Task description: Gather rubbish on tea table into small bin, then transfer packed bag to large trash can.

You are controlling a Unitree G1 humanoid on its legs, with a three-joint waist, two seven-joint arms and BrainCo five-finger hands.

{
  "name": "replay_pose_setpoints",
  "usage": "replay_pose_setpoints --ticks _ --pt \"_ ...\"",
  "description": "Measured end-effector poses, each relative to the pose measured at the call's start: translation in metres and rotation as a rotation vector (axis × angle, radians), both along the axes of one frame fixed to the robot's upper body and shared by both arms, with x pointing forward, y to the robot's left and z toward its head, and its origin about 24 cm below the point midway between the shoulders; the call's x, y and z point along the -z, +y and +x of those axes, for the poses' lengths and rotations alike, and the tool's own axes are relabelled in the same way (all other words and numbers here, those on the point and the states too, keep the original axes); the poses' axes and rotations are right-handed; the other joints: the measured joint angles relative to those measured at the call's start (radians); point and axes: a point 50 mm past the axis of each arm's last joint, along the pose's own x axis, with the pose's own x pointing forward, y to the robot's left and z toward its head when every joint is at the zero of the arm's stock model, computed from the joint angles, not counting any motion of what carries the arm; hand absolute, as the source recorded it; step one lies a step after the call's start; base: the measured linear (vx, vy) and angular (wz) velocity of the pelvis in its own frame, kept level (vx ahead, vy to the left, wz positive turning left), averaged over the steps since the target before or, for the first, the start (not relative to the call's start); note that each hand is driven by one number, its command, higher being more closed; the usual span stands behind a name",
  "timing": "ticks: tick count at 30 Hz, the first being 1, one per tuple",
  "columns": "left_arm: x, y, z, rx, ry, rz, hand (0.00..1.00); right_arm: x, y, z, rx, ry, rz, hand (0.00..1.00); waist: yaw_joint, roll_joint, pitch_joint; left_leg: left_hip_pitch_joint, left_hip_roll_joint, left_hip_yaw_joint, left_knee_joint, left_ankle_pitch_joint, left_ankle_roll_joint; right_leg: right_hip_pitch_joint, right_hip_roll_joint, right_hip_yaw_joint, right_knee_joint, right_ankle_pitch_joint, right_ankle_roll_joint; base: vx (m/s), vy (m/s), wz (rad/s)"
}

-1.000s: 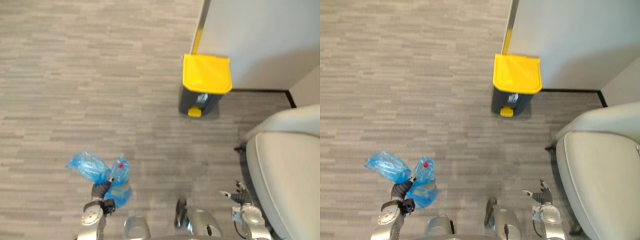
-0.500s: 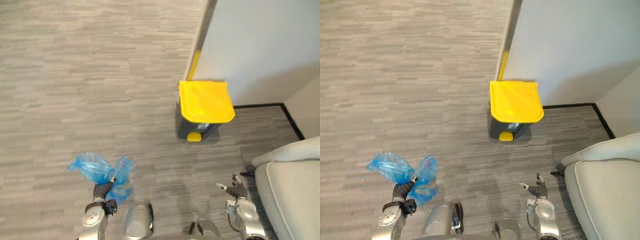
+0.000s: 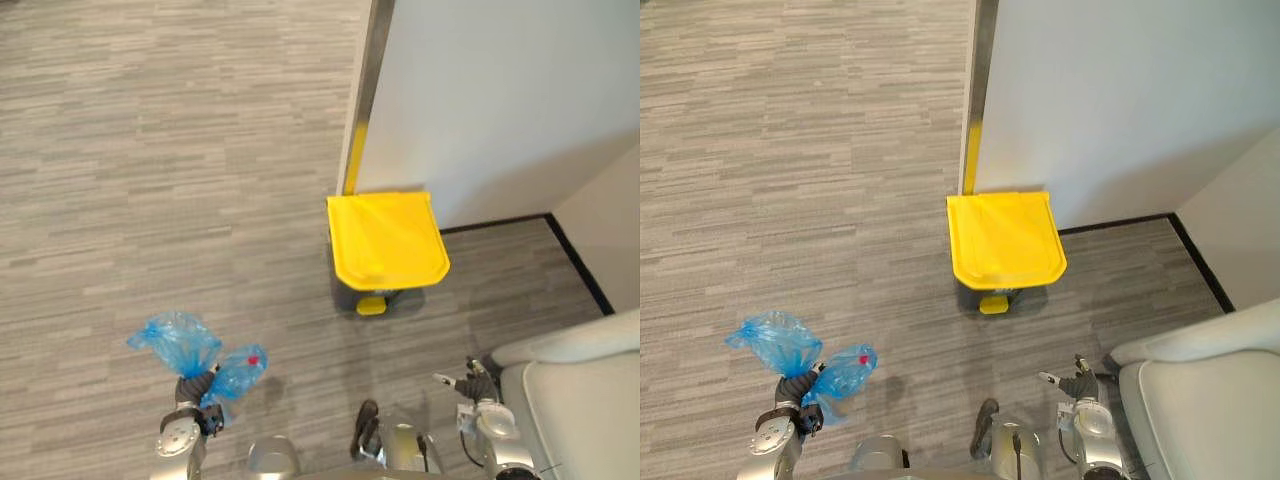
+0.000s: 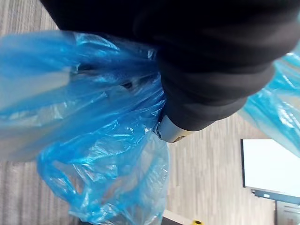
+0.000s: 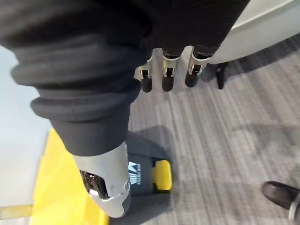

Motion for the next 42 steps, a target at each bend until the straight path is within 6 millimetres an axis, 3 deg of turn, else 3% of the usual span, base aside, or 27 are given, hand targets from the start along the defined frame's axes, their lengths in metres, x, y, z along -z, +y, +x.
replay_pose_setpoints --ticks 1,2,3,4,5,6,9,11,20,26,29,31,32,33,34,35,36,38,39,41,42 --pt "0.0 -0.003 0.001 0.016 -0.001 -0.004 1.0 -0.003 0.001 0.004 0.002 -0.022 0.004 0.0 0.001 -0.012 0.0 -0.072 0.0 0.002 0.025 -0.074 0.002 0.021 -0.006 0.018 -0.018 0.0 0.0 0.31 0.043 -0.43" --pt "0.0 -0.004 0.003 0.022 -0.004 -0.006 1.0 -0.005 0.001 0.008 0.002 -0.035 0.002 0.0 0.001 -0.015 0.0 -0.101 -0.004 0.003 0.004 -0.098 0.003 0.028 -0.009 0.025 -0.028 0.0 0.0 0.22 0.092 -0.5" --pt "-0.001 -0.005 0.005 0.03 -0.009 -0.009 1.0 -0.007 -0.001 0.011 0.012 -0.048 0.002 0.0 0.003 -0.013 0.0 -0.139 -0.009 0.005 -0.128 -0.123 0.003 0.034 -0.011 0.042 -0.034 0.0 0.002 0.17 0.118 -0.4" --pt "-0.001 -0.005 0.005 0.033 -0.01 -0.009 1.0 -0.007 -0.001 0.011 0.015 -0.049 0.002 0.0 0.003 -0.009 -0.002 -0.143 -0.01 0.004 -0.209 -0.118 0.0 0.035 -0.012 0.043 -0.033 -0.003 0.016 0.2 0.195 -0.47" --pt "0.0 -0.007 0.004 0.041 -0.006 -0.016 1.0 -0.008 -0.006 0.01 0.032 -0.049 -0.007 0.0 -0.002 0.021 -0.011 -0.13 -0.012 0.001 -0.451 -0.006 -0.006 0.038 -0.001 0.049 -0.024 -0.025 0.057 0.2 0.221 -0.27" --pt "0.001 -0.006 0.01 0.047 0.002 -0.013 1.0 -0.002 -0.004 0.005 0.078 -0.024 0.023 0.0 -0.004 -0.003 -0.003 -0.107 -0.04 0.008 -0.477 -0.008 0.001 0.043 -0.021 0.074 -0.021 -0.04 0.085 0.19 0.206 -0.15" --pt "0.003 -0.01 0.01 0.055 0.003 -0.021 1.0 0.005 -0.006 -0.01 0.101 0.012 0.032 0.0 -0.004 -0.034 -0.019 -0.068 -0.105 0.036 -0.531 -0.004 0.007 0.063 -0.075 0.108 -0.072 -0.043 0.099 0.15 0.16 0.01" --pt "0.002 -0.007 0.01 0.055 0.004 -0.013 1.0 0.005 -0.005 -0.009 0.1 0.008 0.035 0.0 -0.004 -0.033 -0.021 -0.052 -0.123 0.055 -0.561 -0.004 0.008 0.063 -0.086 0.135 -0.099 -0.03 0.119 0.07 0.092 -0.21" --pt "0.016 -0.003 -0.007 0.029 0.084 -0.021 1.0 0.019 -0.013 -0.026 0.14 0.096 0.044 0.0 -0.009 -0.016 -0.039 -0.013 -0.124 0.099 -0.624 0.001 0.016 0.063 -0.07 0.195 -0.173 0.016 0.125 0.04 -0.004 -0.21" --pt "0.016 0.005 -0.013 0.004 0.096 -0.006 1.0 0.019 -0.011 -0.018 0.122 0.1 0.047 0.0 -0.008 -0.014 -0.041 -0.023 -0.123 0.095 -0.602 -0.013 0.023 0.063 -0.068 0.22 -0.206 0.049 0.129 0.0 0.027 -0.17" --pt "0.016 0.006 -0.016 0.0 0.1 -0.004 1.0 0.016 -0.007 -0.008 0.085 0.086 0.038 0.0 -0.005 -0.011 -0.041 -0.074 -0.098 0.064 -0.494 -0.082 0.029 0.045 -0.057 0.221 -0.163 0.033 0.138 -0.05 0.076 -0.06" --pt "0.015 0.006 -0.018 0.002 0.093 0.0 1.0 0.016 -0.005 -0.007 0.074 0.088 0.035 0.0 -0.006 -0.022 -0.034 -0.095 -0.093 0.053 -0.424 -0.147 0.037 -0.005 -0.069 0.227 -0.022 -0.031 0.15 -0.07 0.126 -0.05" --pt "0.014 0.005 -0.017 0.007 0.091 -0.001 1.0 0.015 -0.006 -0.006 0.074 0.084 0.033 0.0 -0.002 -0.031 -0.023 -0.079 -0.105 0.046 -0.409 -0.171 0.05 -0.068 -0.097 0.215 0.155 -0.041 0.155 -0.06 0.131 -0.02" --pt "0.014 0.005 -0.018 0.01 0.091 0.004 1.0 0.014 -0.005 -0.004 0.072 0.082 0.036 0.0 -0.004 -0.02 -0.001 -0.045 -0.113 0.044 -0.408 -0.18 0.066 -0.157 -0.116 0.194 0.342 -0.041 0.125 -0.03 0.121 -0.01" --pt "0.013 0.007 -0.019 0.011 0.092 0.01 1.0 0.015 -0.004 -0.006 0.074 0.087 0.04 0.0 -0.006 -0.021 0.005 -0.031 -0.113 0.043 -0.406 -0.184 0.075 -0.18 -0.114 0.187 0.365 -0.06 0.12 0.01 0.111 0.0" --pt "0.01 0.008 -0.015 0.023 0.08 0.032 1.0 0.016 -0.002 -0.006 0.073 0.09 0.047 0.0 -0.002 -0.025 0.011 -0.009 -0.113 0.036 -0.397 -0.192 0.089 -0.214 -0.112 0.15 0.34 -0.073 0.11 0.03 0.049 0.13" --pt "0.005 0.013 -0.008 0.035 0.062 0.056 1.0 0.016 -0.001 -0.005 0.071 0.087 0.047 0.0 -0.002 -0.028 0.015 -0.008 -0.117 0.026 -0.382 -0.202 0.104 -0.247 -0.108 0.109 0.238 -0.058 0.123 0.05 0.033 0.27" --pt "-0.003 0.015 0.007 0.058 0.027 0.077 1.0 0.014 -0.004 -0.002 0.075 0.078 0.045 0.0 -0.007 -0.045 0.034 -0.011 -0.144 0.011 -0.362 -0.211 0.119 -0.272 -0.115 0.08 0.039 0.007 0.145 0.06 0.0 0.53" --pt "-0.011 0.015 0.025 0.067 -0.017 0.084 1.0 0.013 -0.009 -0.003 0.077 0.081 0.031 0.0 -0.009 -0.051 0.07 -0.018 -0.171 -0.014 -0.306 -0.246 0.129 -0.297 -0.132 0.066 -0.071 0.054 0.166 0.07 -0.027 0.68" --pt "-0.014 0.015 0.036 0.056 -0.038 0.085 1.0 0.012 -0.016 -0.004 0.081 0.091 0.016 0.0 -0.01 -0.048 0.092 -0.035 -0.198 -0.054 -0.225 -0.299 0.129 -0.319 -0.143 0.074 -0.087 0.056 0.171 0.08 -0.043 0.84" --pt "-0.015 0.014 0.039 0.042 -0.045 0.077 1.0 0.011 -0.021 -0.005 0.085 0.096 0.005 0.0 -0.018 -0.047 0.104 -0.039 -0.213 -0.089 -0.17 -0.344 0.127 -0.322 -0.139 0.128 -0.08 0.093 0.163 0.17 -0.106 1.09"
